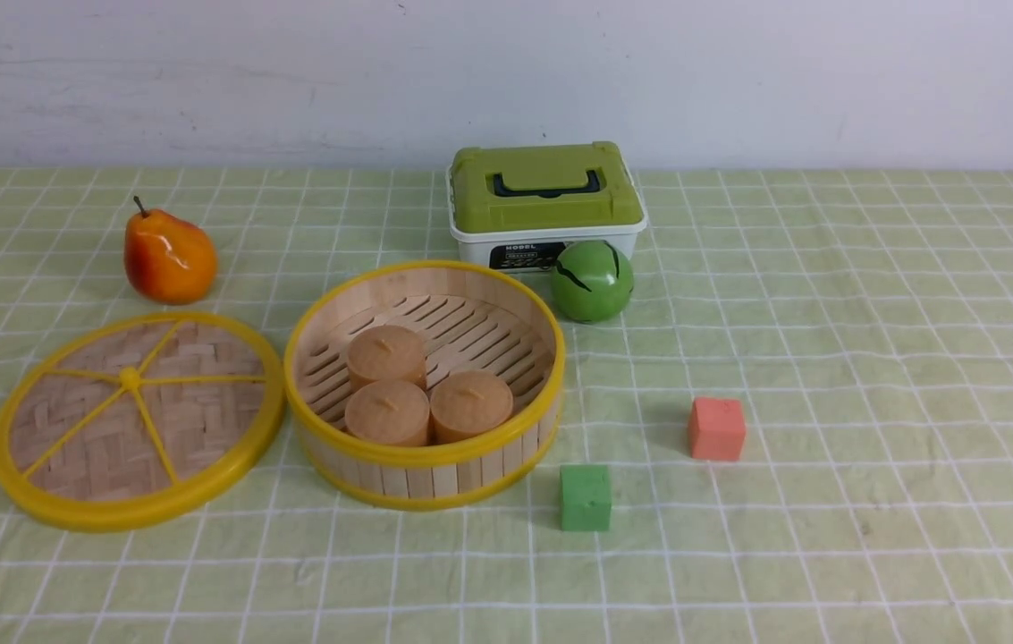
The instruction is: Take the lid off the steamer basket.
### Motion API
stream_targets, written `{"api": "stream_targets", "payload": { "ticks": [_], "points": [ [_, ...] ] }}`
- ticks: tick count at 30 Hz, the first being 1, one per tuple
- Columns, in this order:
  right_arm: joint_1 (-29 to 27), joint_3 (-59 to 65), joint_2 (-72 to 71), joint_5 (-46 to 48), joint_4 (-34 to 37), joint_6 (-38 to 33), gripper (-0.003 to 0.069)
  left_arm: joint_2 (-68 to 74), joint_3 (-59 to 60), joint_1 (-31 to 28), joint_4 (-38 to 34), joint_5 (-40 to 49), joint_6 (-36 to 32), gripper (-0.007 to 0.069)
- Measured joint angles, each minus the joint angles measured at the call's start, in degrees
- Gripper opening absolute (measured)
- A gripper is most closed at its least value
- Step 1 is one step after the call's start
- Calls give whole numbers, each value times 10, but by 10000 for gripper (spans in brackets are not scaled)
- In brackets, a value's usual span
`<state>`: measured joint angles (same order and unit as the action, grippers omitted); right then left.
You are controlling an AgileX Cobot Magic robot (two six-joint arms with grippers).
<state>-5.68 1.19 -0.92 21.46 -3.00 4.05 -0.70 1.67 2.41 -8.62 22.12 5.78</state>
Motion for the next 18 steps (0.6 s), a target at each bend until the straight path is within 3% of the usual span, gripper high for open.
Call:
{"api": "stream_targets", "payload": {
  "ticks": [18],
  "points": [
    [0, 0, 0, 0, 0, 0, 241, 0, 0, 0, 9, 0, 1, -13]
  ]
}}
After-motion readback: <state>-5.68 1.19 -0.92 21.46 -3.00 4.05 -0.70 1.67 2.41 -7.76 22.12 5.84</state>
